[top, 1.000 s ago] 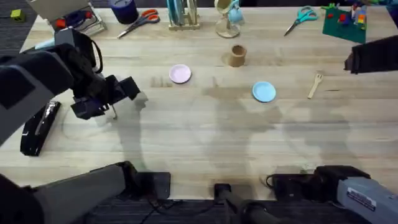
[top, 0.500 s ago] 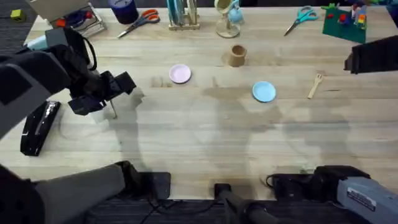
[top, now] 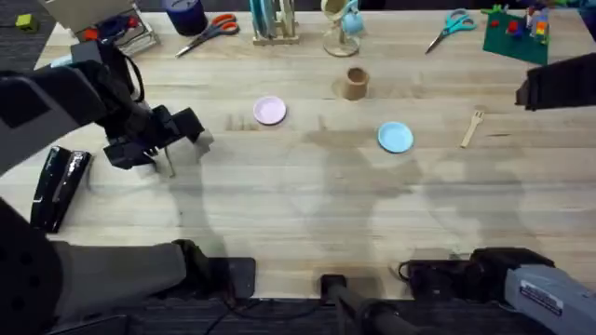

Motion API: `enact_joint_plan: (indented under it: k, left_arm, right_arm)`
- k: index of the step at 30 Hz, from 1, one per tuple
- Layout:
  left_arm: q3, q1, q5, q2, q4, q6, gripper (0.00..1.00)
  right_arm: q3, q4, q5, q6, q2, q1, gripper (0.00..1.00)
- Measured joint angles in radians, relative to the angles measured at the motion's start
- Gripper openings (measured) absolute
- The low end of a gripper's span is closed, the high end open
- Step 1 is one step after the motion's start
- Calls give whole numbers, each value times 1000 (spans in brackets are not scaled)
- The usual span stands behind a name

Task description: Pick up a utensil and set it on the pink plate, then put the other utensil in the container.

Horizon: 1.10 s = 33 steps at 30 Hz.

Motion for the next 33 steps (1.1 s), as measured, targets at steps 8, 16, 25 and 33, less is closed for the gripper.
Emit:
enact_joint_plan:
  k: [8,16,25,33]
  left_arm:
    - [5,0,3,3,-8,0,945]
    - [17,-8,20,18,24,-1,53]
    - [34,-8,21,28,8,-1,48]
    - [164,-6,22,76,-157,1,41]
  right_arm:
    - [0,0,0,0,0,0,995]
    - [0,0,0,0,0,0,996]
    - [0,0,0,0,0,0,996]
    - [0,0,0,0,0,0,995]
